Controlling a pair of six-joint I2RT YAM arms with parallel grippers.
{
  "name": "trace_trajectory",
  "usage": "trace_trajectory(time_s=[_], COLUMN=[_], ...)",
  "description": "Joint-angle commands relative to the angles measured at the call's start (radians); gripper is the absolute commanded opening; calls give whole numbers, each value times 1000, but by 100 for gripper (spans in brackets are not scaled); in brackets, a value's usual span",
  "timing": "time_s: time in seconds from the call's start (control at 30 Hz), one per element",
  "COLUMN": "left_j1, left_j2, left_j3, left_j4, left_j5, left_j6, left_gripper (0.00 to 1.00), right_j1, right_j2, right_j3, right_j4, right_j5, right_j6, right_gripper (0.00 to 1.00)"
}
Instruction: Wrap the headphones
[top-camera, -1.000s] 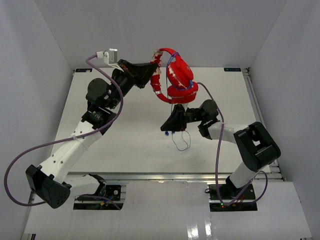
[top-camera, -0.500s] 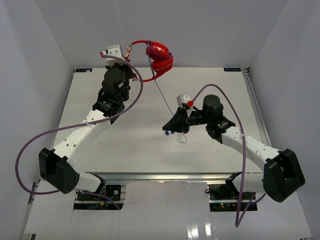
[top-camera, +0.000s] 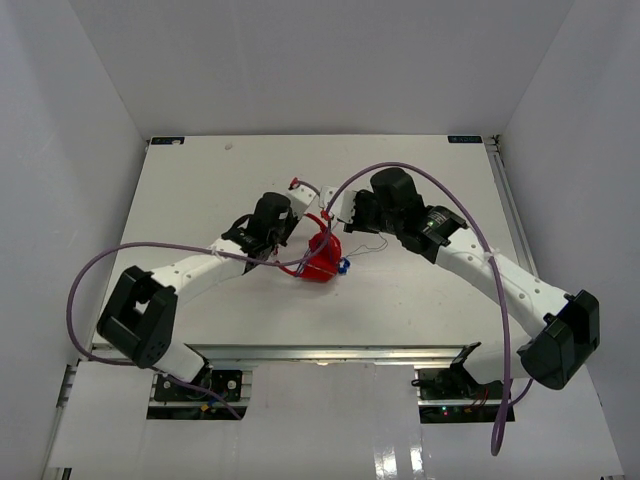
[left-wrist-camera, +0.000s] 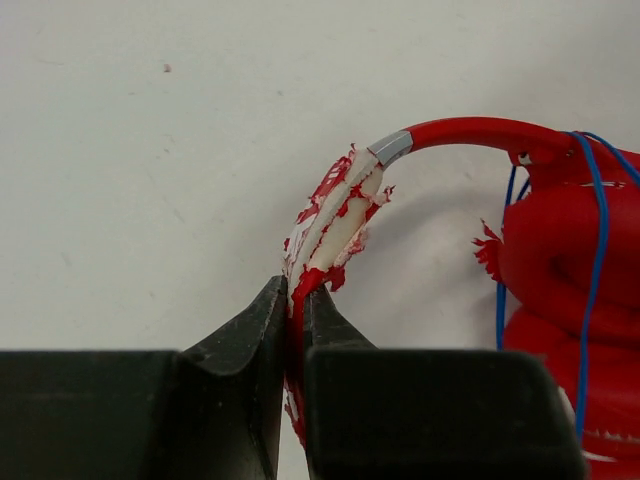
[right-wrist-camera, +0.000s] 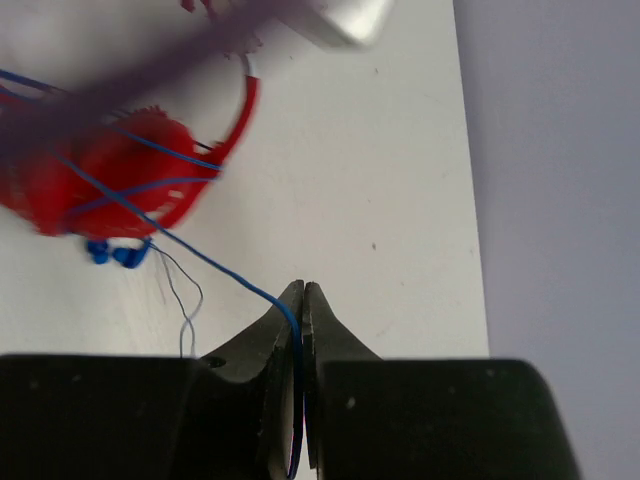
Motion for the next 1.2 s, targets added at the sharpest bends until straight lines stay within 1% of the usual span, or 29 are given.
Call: trace_trajectory(time_s=[0.0, 0.07, 0.13, 0.23, 0.27, 0.37, 0.43, 0.5, 0.57, 0.6, 0.63, 0.7, 0.73, 0.83, 0.87, 0.9, 0.93, 0.97, 1.03, 1.1, 1.17], left_j1=[0, 0, 1, 1, 1, 1, 1, 1, 1, 1, 1, 1, 0, 0, 0, -2, -1, -1, -2, -2, -2], left_j2=[-266, -311, -359, -426, -443, -485, -510, -519, -509, -496, -482, -431, -414, -358, -332, -321, -301, -285, -262, -241, -235], left_j3=[-76, -98, -115, -119, -119, -84, -67, -48, -23, -18, 9, 51, 89, 164, 189, 235, 273, 299, 357, 412, 447], left_j4=[66, 57, 46, 23, 26, 36, 73, 134, 214, 259, 288, 360, 379, 449, 456, 454, 450, 445, 439, 408, 377], left_j5=[278, 359, 401, 492, 521, 609, 638, 688, 718, 738, 745, 741, 731, 675, 655, 626, 597, 577, 534, 483, 362], left_j6=[22, -3, -31, -91, -108, -220, -273, -387, -479, -540, -624, -710, -769, -852, -868, -884, -889, -890, -891, -879, -854], left_gripper=[0, 0, 0, 0, 0, 0, 0, 0, 0, 0, 0, 0, 0, 0, 0, 0, 0, 0, 0, 0, 0], right_j1=[-25, -49, -91, -145, -185, -277, -337, -372, -395, -397, -396, -386, -374, -340, -327, -311, -295, -283, -266, -251, -239], right_j2=[-7, 0, 12, 50, 62, 102, 124, 141, 155, 166, 176, 183, 194, 231, 251, 258, 273, 284, 294, 288, 257], right_j3=[-64, -78, -90, -77, -70, -54, -66, -90, -126, -140, -157, -219, -234, -279, -308, -323, -347, -369, -398, -427, -464], right_j4=[93, 141, 207, 249, 255, 255, 266, 298, 363, 404, 463, 641, 786, 1116, 1290, 1369, 1493, 1585, 1689, 1731, 1735], right_j5=[219, 194, 148, 65, 38, -159, -346, -599, -773, -879, -1017, -1120, -1163, -1215, -1218, -1215, -1211, -1207, -1200, -1196, -1196], right_j6=[-150, -126, -78, -23, -1, 132, 215, 272, 370, 426, 487, 654, 784, 1072, 1161, 1283, 1373, 1421, 1499, 1517, 1503], right_gripper=[8, 8, 8, 8, 8, 8, 8, 8, 8, 8, 9, 11, 13, 16, 16, 17, 19, 21, 24, 24, 21])
